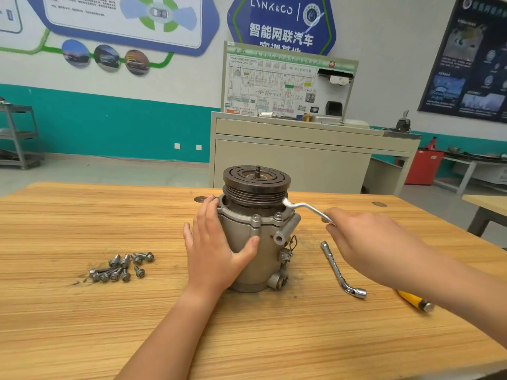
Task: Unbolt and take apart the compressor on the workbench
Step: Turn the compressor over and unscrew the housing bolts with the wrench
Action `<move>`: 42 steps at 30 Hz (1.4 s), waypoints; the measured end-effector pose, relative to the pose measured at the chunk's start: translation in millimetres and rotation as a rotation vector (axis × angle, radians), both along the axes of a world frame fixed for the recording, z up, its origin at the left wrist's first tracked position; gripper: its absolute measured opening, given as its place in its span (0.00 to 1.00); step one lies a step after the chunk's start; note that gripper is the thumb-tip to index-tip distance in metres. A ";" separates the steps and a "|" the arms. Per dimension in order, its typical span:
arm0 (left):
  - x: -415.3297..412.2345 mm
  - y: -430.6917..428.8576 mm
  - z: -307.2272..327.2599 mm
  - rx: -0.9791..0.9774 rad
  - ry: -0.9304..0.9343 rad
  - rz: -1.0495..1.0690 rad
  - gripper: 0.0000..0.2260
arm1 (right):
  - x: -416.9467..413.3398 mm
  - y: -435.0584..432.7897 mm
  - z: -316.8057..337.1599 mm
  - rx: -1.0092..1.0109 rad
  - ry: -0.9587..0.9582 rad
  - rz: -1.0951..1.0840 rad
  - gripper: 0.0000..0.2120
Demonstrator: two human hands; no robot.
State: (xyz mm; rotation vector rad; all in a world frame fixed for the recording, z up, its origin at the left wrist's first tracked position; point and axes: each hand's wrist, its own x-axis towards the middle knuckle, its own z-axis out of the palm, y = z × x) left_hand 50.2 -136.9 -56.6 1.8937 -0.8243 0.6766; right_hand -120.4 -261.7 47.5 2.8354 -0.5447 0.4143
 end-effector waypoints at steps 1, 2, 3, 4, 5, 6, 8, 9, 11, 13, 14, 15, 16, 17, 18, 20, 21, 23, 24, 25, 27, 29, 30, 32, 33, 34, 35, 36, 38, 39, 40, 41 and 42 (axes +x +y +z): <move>0.1 0.1 -0.3 0.004 0.003 0.004 0.42 | -1.9 2.4 4.1 -0.046 0.050 -0.032 0.06; 0.1 0.2 -0.5 0.009 0.005 0.008 0.42 | -2.2 4.0 7.2 -0.073 0.081 -0.054 0.07; 0.0 0.3 -0.8 0.012 0.006 0.011 0.42 | -1.8 5.0 9.1 -0.090 0.106 -0.069 0.09; -0.2 0.2 -0.9 0.015 0.005 0.012 0.42 | -0.9 5.7 9.6 -0.099 0.122 -0.078 0.10; -0.6 0.2 -1.1 0.015 0.004 0.012 0.42 | 0.0 7.1 9.6 -0.105 0.129 -0.079 0.10; -0.9 0.1 -1.3 0.011 0.004 0.010 0.42 | 1.0 8.4 9.3 -0.111 0.133 -0.078 0.11; -1.6 0.1 -1.4 -0.001 0.004 0.008 0.42 | 4.6 9.9 8.8 -0.124 0.139 -0.083 0.14; -1.9 0.1 -1.4 -0.006 0.005 0.006 0.42 | 6.1 11.1 9.4 -0.135 0.146 -0.088 0.16; -1.9 0.2 -1.0 -0.011 0.009 0.000 0.42 | 8.8 13.2 10.8 -0.161 0.161 -0.093 0.16; -1.5 0.4 -0.7 -0.017 0.008 -0.005 0.42 | 10.0 14.6 12.0 -0.192 0.165 -0.097 0.15; -1.3 0.5 -0.5 -0.021 0.006 -0.006 0.42 | 10.3 15.3 12.5 -0.198 0.166 -0.101 0.14; -1.2 0.5 -0.1 -0.024 0.005 -0.009 0.42 | 10.5 15.7 12.8 -0.194 0.168 -0.104 0.13; -1.3 0.5 0.3 -0.026 0.007 -0.012 0.42 | 10.5 16.3 13.2 -0.185 0.175 -0.105 0.12; -1.3 0.7 0.6 -0.028 0.011 -0.015 0.42 | 10.4 18.0 13.8 -0.180 0.187 -0.104 0.11; -1.2 0.8 0.9 -0.030 0.012 -0.016 0.42 | 10.3 20.3 14.7 -0.189 0.207 -0.101 0.11; -1.3 1.0 1.4 -0.029 0.012 -0.017 0.42 | 10.2 26.6 18.0 -0.262 0.259 -0.083 0.12; -1.3 1.1 1.4 -0.028 0.011 -0.017 0.42 | 10.9 30.1 20.3 -0.316 0.288 -0.066 0.14; -1.1 1.3 1.2 -0.030 0.009 -0.016 0.42 | 14.4 35.0 25.5 -0.410 0.344 -0.034 0.16; -0.9 1.2 1.1 -0.029 0.008 -0.015 0.42 | 16.3 36.0 27.2 -0.446 0.369 -0.021 0.15; -1.0 0.9 0.9 -0.027 0.008 -0.014 0.42 | 17.2 35.9 28.0 -0.473 0.384 -0.011 0.14; -1.0 0.7 0.5 -0.030 0.009 -0.017 0.42 | 17.6 31.5 25.7 -0.495 0.385 -0.013 0.12; -1.2 0.9 0.6 -0.038 0.012 -0.022 0.42 | 16.3 22.8 22.1 -0.469 0.363 -0.027 0.12; -1.0 0.8 0.7 -0.041 0.009 -0.024 0.42 | 15.9 17.6 21.9 -0.452 0.350 -0.027 0.10; -0.8 0.8 0.0 -0.043 0.008 -0.035 0.42 | 17.3 8.5 23.6 -0.462 0.320 -0.008 0.04; -0.5 0.8 -0.5 -0.046 0.007 -0.042 0.42 | 20.0 3.4 24.7 -0.485 0.296 0.000 0.03; 0.0 0.8 -0.7 -0.049 0.005 -0.045 0.41 | 24.2 -2.1 25.2 -0.511 0.278 -0.002 0.03; 0.3 0.6 -0.7 -0.052 0.002 -0.044 0.41 | 29.5 -7.6 25.0 -0.536 0.274 -0.014 0.03; 0.6 0.4 -0.8 -0.054 0.000 -0.042 0.41 | 35.2 -13.2 24.4 -0.555 0.278 -0.025 0.05; 1.6 0.5 -1.5 -0.057 0.000 -0.040 0.41 | 47.8 -24.7 20.7 -0.572 0.282 -0.028 0.07; 2.3 0.7 -1.7 -0.059 -0.002 -0.039 0.41 | 54.7 -28.9 17.8 -0.570 0.270 -0.017 0.07; 3.1 0.8 -2.0 -0.060 -0.006 -0.040 0.41 | 61.5 -31.7 14.6 -0.557 0.248 0.003 0.08; 3.5 1.0 -2.0 -0.063 -0.010 -0.040 0.41 | 68.6 -33.6 11.2 -0.545 0.225 0.033 0.08; 3.6 1.1 -1.7 -0.068 -0.010 -0.042 0.41 | 75.1 -35.0 8.1 -0.533 0.203 0.059 0.09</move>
